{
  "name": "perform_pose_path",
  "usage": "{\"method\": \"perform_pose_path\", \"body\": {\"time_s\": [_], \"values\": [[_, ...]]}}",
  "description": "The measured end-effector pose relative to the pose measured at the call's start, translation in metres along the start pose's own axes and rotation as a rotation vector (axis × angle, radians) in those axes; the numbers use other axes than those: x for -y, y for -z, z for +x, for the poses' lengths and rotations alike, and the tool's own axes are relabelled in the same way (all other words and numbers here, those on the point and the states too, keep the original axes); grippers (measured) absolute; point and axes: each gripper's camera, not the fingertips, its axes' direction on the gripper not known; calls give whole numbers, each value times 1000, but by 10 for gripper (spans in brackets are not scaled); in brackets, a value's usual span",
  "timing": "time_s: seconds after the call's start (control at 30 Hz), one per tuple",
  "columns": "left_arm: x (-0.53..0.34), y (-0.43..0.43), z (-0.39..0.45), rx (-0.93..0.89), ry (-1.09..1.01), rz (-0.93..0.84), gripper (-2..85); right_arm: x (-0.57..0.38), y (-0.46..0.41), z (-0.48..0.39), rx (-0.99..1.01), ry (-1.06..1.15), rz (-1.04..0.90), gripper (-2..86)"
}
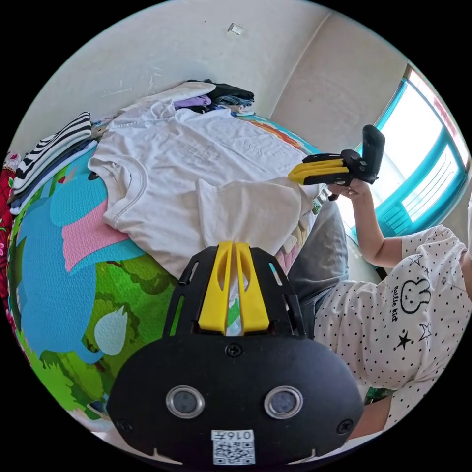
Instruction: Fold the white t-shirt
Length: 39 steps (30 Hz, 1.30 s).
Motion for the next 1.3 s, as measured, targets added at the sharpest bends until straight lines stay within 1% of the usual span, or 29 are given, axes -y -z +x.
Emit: {"method": "perform_pose_path", "body": {"time_s": [0.1, 0.17, 0.2, 0.3, 0.33, 0.43, 0.5, 0.6, 0.7, 0.87, 0.97, 1.03, 1.13, 1.17, 1.23, 1.3], "values": [[-5, 0, -3, -24, 24, 18, -9, -16, -2, 23, 13, -104, -16, 6], [-5, 6, -5, -22, 53, 25, -9, -28, -6, 34, -73, -187, -69, 4], [-4, 16, -5, -3, 62, 72, -8, -31, -5, 35, -82, -196, -65, 5], [5, 43, -11, 48, 84, 215, -5, -39, 8, 33, -21, -206, 30, 17], [8, 46, -13, 51, 89, 224, -3, -40, 11, 32, 14, -209, 56, 27], [31, 38, -27, -1, 105, 189, 17, -40, 10, 28, 50, -212, 74, 57], [47, 15, -35, -30, 109, 119, 27, -39, 5, 27, 58, -216, 67, 63], [58, -13, -34, 28, 107, 32, 30, -38, -7, 27, 58, -228, 13, 64], [55, -31, -32, 48, 101, 15, 20, -39, -13, 27, 47, -230, -5, 59], [41, -5, -26, 85, 96, 131, -7, -45, -5, 27, 46, -222, 38, 18], [38, 7, -24, 79, 85, 156, -9, -49, 4, 29, 66, -222, 95, 10], [40, 2, -29, 88, 97, 127, -9, -49, 4, 31, 72, -228, 105, 9], [43, -29, -43, 116, 147, -24, -9, -47, -13, 35, 40, -252, 30, 12], [41, -33, -46, 96, 146, -21, -9, -47, -21, 36, 6, -269, -14, 15], [32, -26, -49, 91, 185, 10, -8, -52, -17, 34, -5, -285, 18, 25], [15, -9, -49, 166, 226, 69, -8, -59, -9, 33, -62, -311, 31, 36]]}}
